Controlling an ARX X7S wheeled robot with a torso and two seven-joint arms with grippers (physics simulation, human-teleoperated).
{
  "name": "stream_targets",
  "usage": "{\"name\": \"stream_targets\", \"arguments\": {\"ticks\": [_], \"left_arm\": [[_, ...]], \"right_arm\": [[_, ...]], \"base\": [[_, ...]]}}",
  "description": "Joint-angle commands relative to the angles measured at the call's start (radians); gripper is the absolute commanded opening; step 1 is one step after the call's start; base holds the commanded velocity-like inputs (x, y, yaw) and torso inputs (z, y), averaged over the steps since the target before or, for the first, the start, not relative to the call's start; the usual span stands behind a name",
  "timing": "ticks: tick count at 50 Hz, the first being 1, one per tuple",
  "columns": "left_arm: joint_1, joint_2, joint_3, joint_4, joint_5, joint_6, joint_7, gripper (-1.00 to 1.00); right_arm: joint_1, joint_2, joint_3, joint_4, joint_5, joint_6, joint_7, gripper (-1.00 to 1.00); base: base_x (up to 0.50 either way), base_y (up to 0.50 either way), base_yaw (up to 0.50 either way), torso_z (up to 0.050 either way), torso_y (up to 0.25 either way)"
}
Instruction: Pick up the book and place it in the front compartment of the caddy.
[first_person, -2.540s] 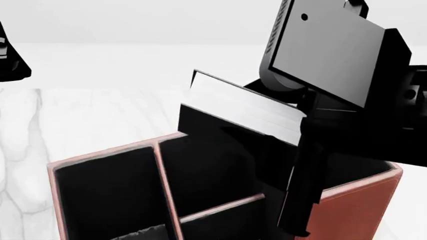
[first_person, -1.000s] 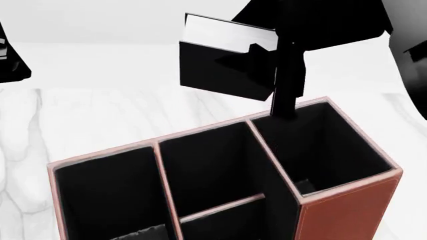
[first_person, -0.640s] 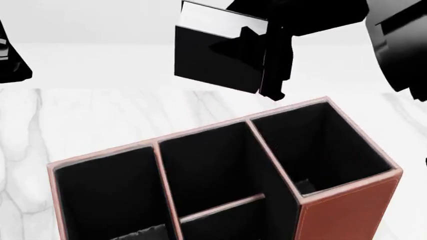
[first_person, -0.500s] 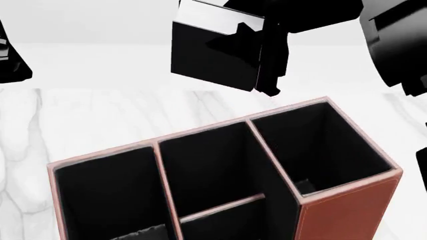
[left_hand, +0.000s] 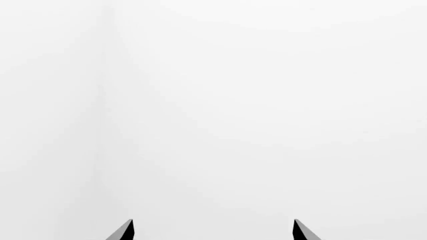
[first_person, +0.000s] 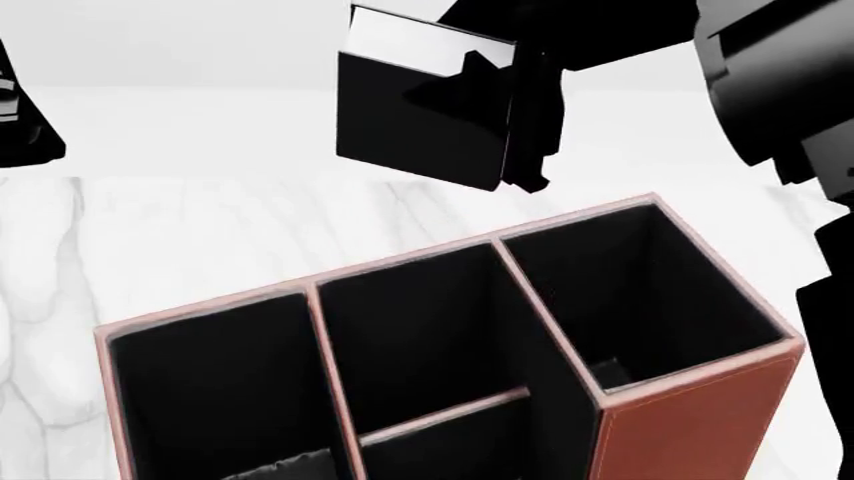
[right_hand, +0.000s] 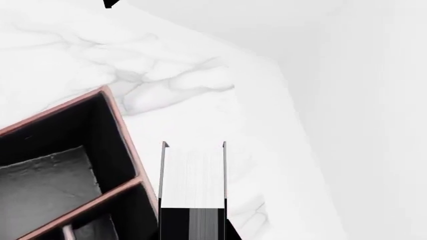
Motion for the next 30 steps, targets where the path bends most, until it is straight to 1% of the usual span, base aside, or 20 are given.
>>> {"name": "stream_targets", "arguments": {"ticks": [1, 2, 5, 6, 14, 30], "left_arm": [[0.002, -0.002, 0.002, -0.003, 0.000, 0.004, -0.002, 1.00], [0.003, -0.002, 0.002, -0.004, 0.000, 0.005, -0.002, 1.00], [0.002, -0.002, 0.002, -0.003, -0.001, 0.005, -0.003, 1.00], [0.002, -0.003, 0.003, -0.003, 0.001, 0.006, -0.003, 1.00], [0.001, -0.004, 0.003, -0.004, -0.002, 0.005, -0.005, 1.00], [0.000, -0.006, 0.004, -0.005, -0.006, 0.006, -0.008, 1.00]], "right_arm": [[0.013, -0.015, -0.003, 0.024, -0.004, -0.023, -0.039, -1.00], [0.012, -0.011, -0.012, 0.017, -0.001, -0.016, -0.065, -1.00], [0.014, -0.014, -0.010, 0.021, 0.006, -0.004, -0.070, -1.00], [0.012, -0.008, -0.015, 0.004, 0.020, 0.017, -0.101, -1.00], [0.021, -0.006, -0.034, -0.008, 0.041, 0.085, -0.153, -1.00], [0.034, -0.022, -0.031, 0.044, 0.035, 0.065, -0.124, -1.00]], "base": [[0.00, 0.00, 0.00, 0.000, 0.000], [0.00, 0.00, 0.00, 0.000, 0.000], [0.00, 0.00, 0.00, 0.000, 0.000], [0.00, 0.00, 0.00, 0.000, 0.011], [0.00, 0.00, 0.00, 0.000, 0.001], [0.00, 0.00, 0.00, 0.001, 0.001]]}}
